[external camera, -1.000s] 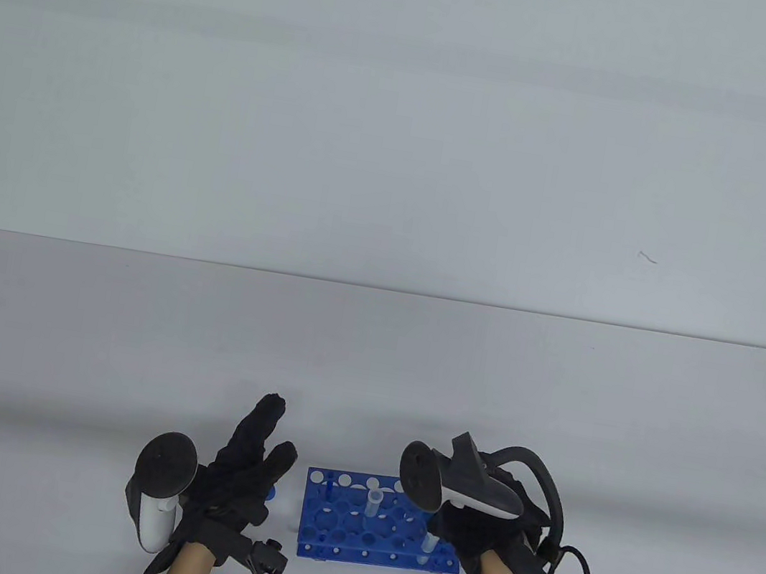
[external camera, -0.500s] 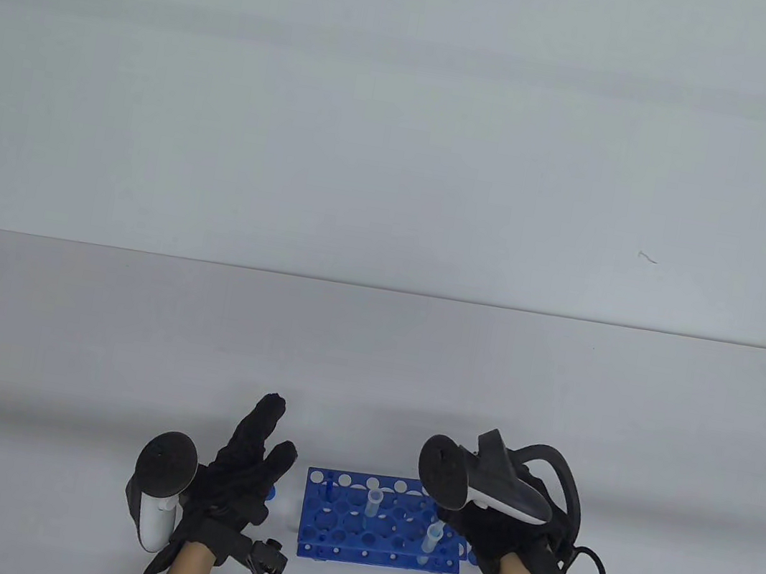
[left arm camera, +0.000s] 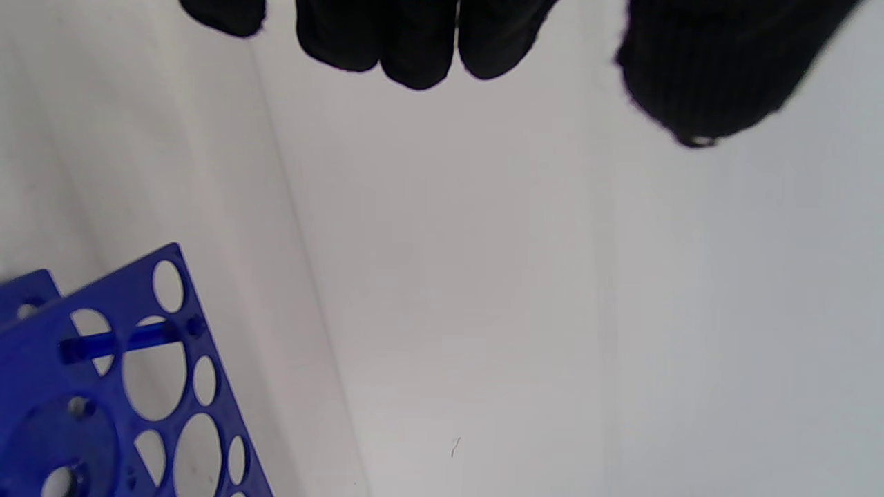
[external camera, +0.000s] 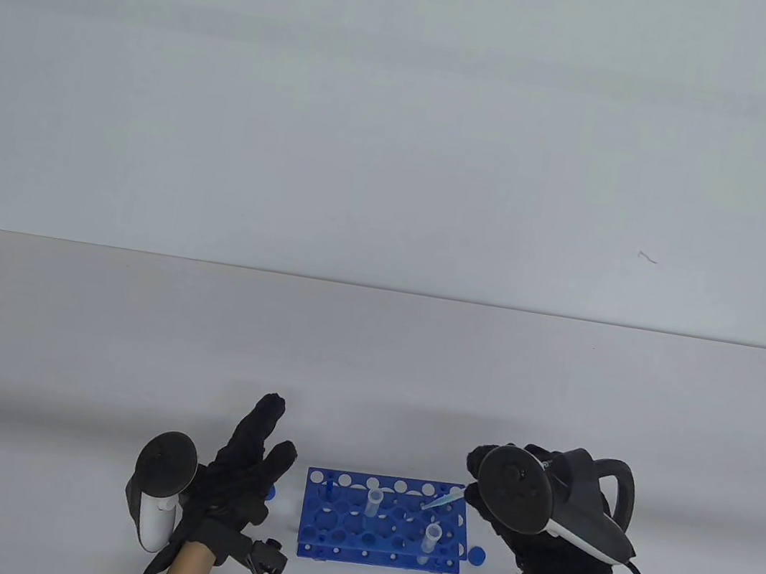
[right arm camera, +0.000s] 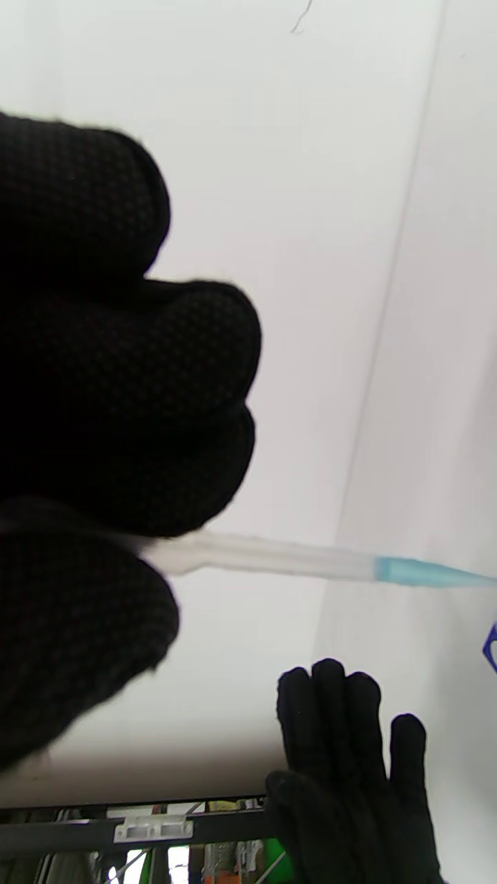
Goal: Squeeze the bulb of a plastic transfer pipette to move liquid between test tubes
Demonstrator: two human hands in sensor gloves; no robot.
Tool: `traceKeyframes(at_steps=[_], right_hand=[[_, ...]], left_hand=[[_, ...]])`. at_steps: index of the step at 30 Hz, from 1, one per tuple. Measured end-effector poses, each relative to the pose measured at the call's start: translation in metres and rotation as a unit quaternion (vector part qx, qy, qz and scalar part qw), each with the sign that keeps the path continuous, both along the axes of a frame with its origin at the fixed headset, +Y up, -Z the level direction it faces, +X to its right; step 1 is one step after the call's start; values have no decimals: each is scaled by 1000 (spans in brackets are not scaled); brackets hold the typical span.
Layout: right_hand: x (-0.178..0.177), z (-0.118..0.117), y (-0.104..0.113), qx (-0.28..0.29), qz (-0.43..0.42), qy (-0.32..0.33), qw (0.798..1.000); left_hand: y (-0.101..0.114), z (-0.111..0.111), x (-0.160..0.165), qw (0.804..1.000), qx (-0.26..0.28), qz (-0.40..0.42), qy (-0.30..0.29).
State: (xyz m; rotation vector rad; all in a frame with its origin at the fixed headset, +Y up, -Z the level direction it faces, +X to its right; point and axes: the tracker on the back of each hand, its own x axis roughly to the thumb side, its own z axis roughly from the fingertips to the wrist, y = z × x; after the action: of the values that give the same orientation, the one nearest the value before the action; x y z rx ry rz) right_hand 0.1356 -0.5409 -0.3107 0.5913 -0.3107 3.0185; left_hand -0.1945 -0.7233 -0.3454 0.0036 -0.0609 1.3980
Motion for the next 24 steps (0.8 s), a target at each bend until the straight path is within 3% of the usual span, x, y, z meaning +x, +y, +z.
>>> traceKeyframes(at_steps=[7,24], right_hand=[[-27,-7,-14,38,6,21,999],[-58,-23,-43,15,52,42,998]], left_hand=[[0,0,0,1000,0,1,0],[0,0,0,1000,1,1,-2]])
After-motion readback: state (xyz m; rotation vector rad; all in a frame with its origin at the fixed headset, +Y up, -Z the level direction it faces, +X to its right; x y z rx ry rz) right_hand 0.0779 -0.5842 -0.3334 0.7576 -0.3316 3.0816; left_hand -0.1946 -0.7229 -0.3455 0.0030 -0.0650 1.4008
